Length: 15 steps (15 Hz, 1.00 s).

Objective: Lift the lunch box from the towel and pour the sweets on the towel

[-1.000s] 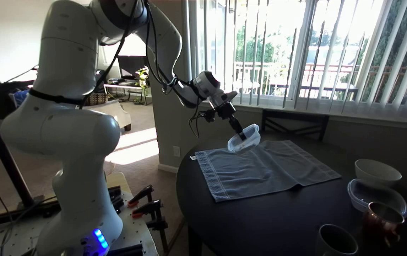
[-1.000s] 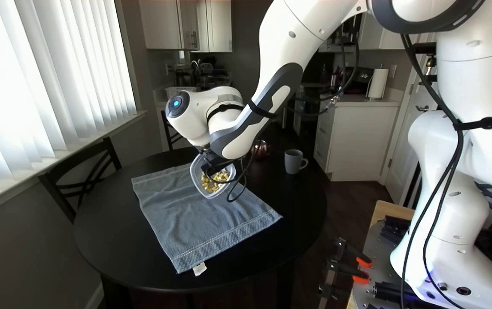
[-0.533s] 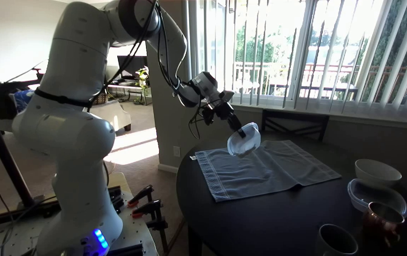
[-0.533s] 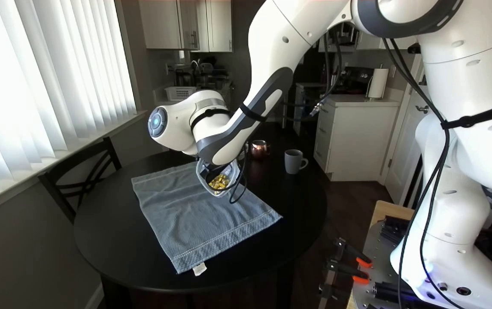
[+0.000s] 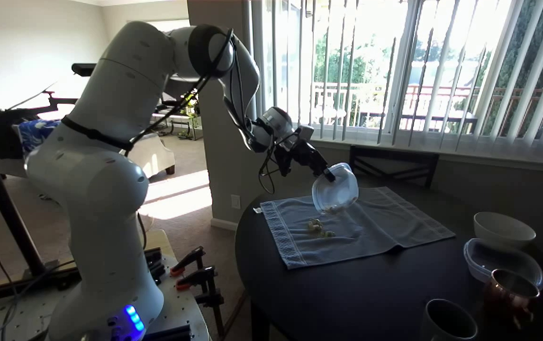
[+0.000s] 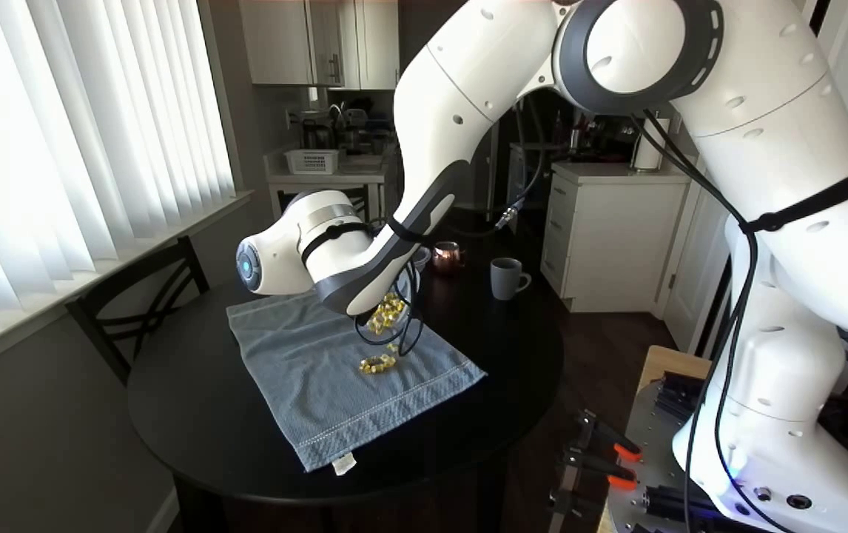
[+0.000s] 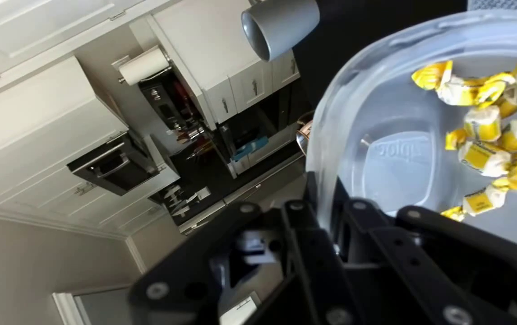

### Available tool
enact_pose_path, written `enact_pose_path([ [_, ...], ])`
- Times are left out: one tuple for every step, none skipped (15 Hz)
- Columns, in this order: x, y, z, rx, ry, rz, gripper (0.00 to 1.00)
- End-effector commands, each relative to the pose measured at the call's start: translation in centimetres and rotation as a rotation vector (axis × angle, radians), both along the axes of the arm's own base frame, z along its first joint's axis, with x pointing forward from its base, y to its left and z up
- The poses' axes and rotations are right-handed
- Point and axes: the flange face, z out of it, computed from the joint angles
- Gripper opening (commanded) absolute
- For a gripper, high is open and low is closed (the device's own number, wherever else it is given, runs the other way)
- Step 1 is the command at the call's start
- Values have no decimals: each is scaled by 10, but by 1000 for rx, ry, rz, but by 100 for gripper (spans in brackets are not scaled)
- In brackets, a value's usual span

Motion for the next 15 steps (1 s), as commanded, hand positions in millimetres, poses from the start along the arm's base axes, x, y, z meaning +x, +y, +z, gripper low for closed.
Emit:
enact_pose_path([
  [10,1,-8,-82,37,-5,1],
  [11,1,-11,-97,40,-6,1],
  [11,1,-14,-105,43,-9,1],
  [12,2,-16,-109,46,-10,1],
  [12,2,-18,-110,48,-11,1],
  [12,3,-19,-98,52,-7,1],
  [13,5,-20,-80,48,-9,1],
  [13,5,-21,-72,50,-14,1],
  [13,6,-21,-72,44,-16,1],
  [13,5,-20,-73,40,-19,1],
  [14,4,-20,-74,35,-22,1],
  [15,2,-19,-89,24,-26,1],
  [15,1,-18,-101,20,-30,1],
  [15,-1,-16,-102,25,-34,1],
  [16,-3,-15,-102,31,-42,1],
])
